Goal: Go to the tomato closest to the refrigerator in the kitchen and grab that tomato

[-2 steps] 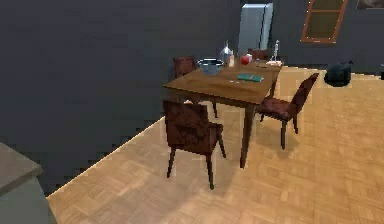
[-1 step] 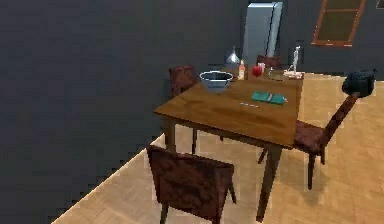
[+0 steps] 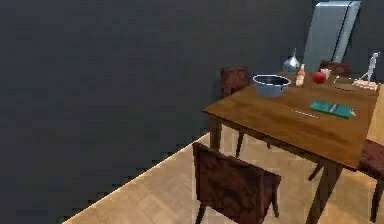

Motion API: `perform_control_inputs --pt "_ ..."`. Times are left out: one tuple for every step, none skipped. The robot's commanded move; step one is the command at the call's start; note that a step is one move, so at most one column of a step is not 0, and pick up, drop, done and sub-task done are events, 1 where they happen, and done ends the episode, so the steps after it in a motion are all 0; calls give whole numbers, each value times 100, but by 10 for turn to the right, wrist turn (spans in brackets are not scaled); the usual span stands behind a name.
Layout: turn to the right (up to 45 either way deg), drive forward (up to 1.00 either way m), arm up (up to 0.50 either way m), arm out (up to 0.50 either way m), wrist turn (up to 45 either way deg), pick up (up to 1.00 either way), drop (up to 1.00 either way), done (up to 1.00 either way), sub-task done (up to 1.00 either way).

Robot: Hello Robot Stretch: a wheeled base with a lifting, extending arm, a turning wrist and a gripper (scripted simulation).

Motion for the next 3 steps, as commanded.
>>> perform_control_inputs --pt "0 35 0 0 0 0 0 0 0" --pt "-450 0 0 0 0 0 0 0 0" --pt "450 0 0 0 0 0 0 0 0"
